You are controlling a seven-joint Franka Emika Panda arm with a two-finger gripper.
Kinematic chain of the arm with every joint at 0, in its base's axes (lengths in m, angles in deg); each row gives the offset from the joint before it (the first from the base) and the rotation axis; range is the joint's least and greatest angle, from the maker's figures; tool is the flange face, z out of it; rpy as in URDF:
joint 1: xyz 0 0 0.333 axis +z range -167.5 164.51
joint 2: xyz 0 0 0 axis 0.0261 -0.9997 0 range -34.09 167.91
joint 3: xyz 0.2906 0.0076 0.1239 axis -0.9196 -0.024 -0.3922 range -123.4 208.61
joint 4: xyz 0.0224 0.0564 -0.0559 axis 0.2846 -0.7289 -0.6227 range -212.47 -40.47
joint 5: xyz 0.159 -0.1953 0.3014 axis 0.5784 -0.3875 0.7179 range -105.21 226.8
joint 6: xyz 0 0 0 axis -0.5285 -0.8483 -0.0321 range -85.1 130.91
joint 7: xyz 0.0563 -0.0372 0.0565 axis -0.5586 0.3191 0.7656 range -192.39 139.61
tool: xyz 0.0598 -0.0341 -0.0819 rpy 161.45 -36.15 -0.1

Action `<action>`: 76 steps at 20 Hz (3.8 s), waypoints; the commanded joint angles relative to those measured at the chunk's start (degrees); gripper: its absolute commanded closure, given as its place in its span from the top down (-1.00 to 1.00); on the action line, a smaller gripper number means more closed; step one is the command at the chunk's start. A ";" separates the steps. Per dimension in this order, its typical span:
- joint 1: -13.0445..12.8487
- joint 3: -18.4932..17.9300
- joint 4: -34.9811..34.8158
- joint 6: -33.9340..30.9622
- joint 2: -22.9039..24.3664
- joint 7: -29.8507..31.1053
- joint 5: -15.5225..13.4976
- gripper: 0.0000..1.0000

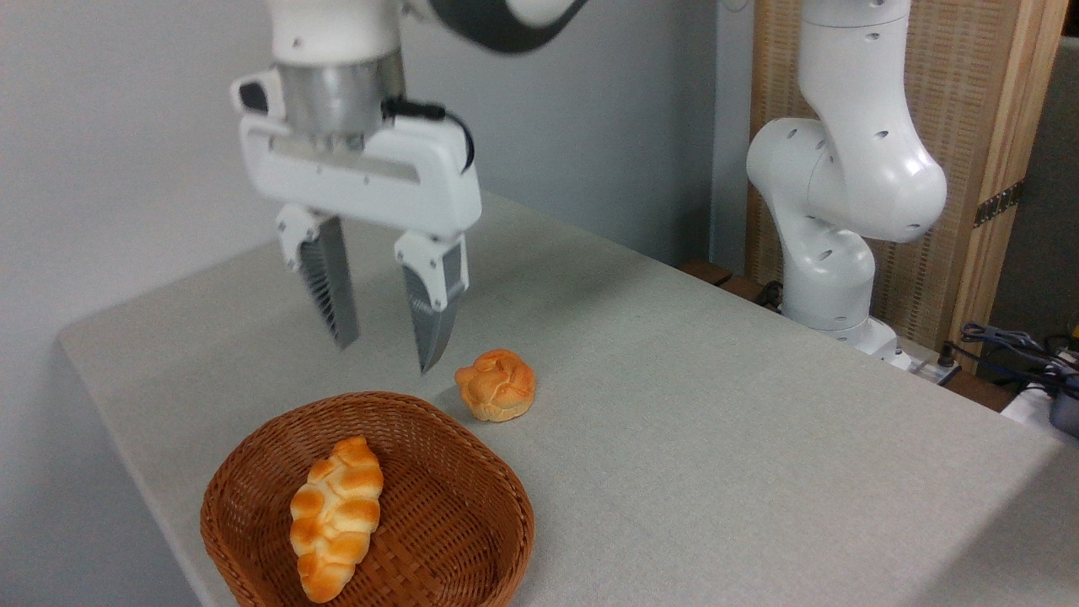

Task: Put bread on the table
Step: 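Lower the open gripper down over the braided bread roll in the basket, then close the gripper on the braided bread roll, then lift the braided roll out of the basket and carry it beside the round bun, then lower the roll onto the table, open the gripper and raise it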

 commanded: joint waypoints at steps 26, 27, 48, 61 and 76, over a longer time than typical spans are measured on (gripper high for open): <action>-0.88 1.16 -5.87 26.77 -14.10 16.90 -2.62 0.93; -0.88 1.25 -6.04 26.68 -14.01 16.12 -2.53 0.74; -0.09 -0.41 -2.62 10.09 -4.27 3.39 -5.60 -0.16; -0.35 -1.82 -23.52 -3.83 16.23 -43.97 5.45 0.30; -0.44 -1.91 -31.36 1.10 16.05 -48.40 6.70 1.00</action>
